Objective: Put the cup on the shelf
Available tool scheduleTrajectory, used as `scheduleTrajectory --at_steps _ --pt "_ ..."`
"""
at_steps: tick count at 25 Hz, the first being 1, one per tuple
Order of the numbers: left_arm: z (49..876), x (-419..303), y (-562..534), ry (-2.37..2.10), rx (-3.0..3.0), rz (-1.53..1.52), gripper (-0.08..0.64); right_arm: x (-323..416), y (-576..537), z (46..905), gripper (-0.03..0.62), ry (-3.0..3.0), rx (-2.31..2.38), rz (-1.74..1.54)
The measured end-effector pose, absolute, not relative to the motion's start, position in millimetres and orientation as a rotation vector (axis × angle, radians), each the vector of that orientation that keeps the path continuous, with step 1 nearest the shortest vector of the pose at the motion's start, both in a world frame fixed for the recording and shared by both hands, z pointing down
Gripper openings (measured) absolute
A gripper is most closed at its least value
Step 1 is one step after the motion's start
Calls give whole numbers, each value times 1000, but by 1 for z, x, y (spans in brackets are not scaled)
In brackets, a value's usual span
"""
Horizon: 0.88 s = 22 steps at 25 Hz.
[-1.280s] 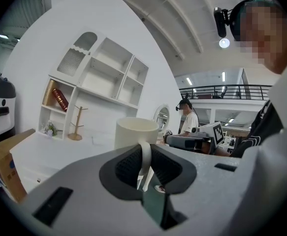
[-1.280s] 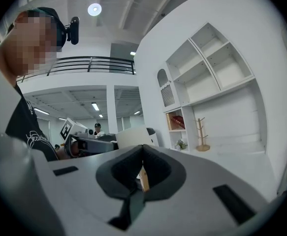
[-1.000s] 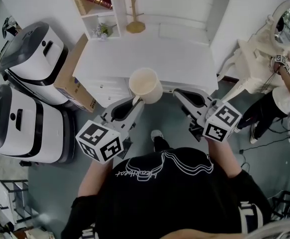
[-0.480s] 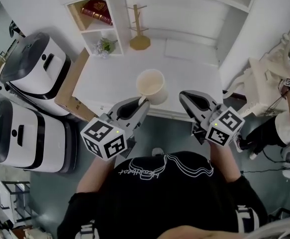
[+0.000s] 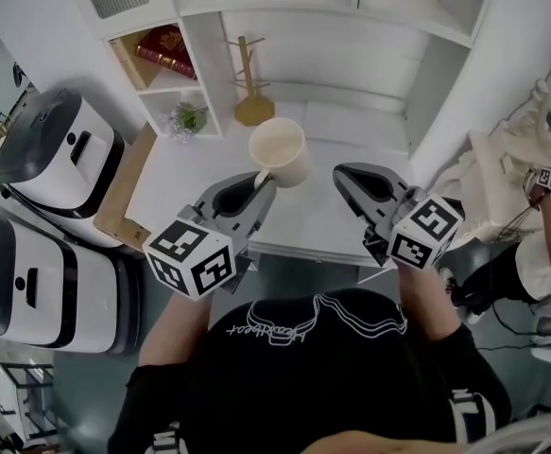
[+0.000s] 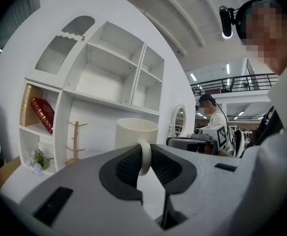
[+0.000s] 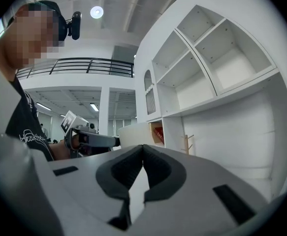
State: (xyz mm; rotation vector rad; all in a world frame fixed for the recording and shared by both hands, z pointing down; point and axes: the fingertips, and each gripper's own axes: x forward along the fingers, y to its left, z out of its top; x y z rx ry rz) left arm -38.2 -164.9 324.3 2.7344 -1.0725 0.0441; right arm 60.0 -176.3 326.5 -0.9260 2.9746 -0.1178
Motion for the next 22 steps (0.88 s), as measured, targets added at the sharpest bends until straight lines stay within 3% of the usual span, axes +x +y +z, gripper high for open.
scheduleTrajectory --at_steps 22 --pt "277 -58 -279 -1038 2769 13 54 49 -269 314 5 2953 -992 -93"
